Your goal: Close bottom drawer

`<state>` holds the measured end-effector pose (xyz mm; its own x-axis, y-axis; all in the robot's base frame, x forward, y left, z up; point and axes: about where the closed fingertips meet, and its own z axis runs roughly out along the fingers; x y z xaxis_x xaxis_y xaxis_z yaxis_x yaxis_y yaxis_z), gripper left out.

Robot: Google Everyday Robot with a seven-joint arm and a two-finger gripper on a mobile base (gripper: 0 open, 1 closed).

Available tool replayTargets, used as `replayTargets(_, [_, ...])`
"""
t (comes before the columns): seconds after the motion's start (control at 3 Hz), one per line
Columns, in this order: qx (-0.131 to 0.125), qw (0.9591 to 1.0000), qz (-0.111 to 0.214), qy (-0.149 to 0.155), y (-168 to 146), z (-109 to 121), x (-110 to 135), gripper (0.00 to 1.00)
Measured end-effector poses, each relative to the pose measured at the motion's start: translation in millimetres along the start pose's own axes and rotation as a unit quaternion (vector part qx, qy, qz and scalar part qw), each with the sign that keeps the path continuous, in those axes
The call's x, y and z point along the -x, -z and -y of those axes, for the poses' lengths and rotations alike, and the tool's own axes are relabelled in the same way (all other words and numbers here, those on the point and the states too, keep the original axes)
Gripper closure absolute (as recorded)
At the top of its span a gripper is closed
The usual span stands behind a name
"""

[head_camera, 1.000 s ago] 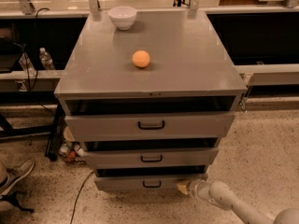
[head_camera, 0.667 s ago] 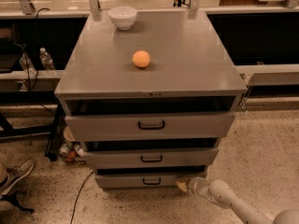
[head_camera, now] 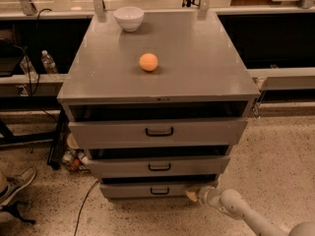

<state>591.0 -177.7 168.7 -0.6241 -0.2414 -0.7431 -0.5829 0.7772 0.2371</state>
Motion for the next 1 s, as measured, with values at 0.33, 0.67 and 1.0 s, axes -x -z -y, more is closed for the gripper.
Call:
replayTargets(0.33, [-0.011, 0.9998, -0.008, -0.017, 17.8, -3.0, -14.0, 1.00])
replayTargets(0.67, [-0.054, 0.9952, -0.026, -0.077, 74.1, -2.7, -54.7, 1.00])
replayTargets(1.0, [-0.080, 0.9876, -0.043, -0.128, 118.7, -13.2, -92.5, 1.00])
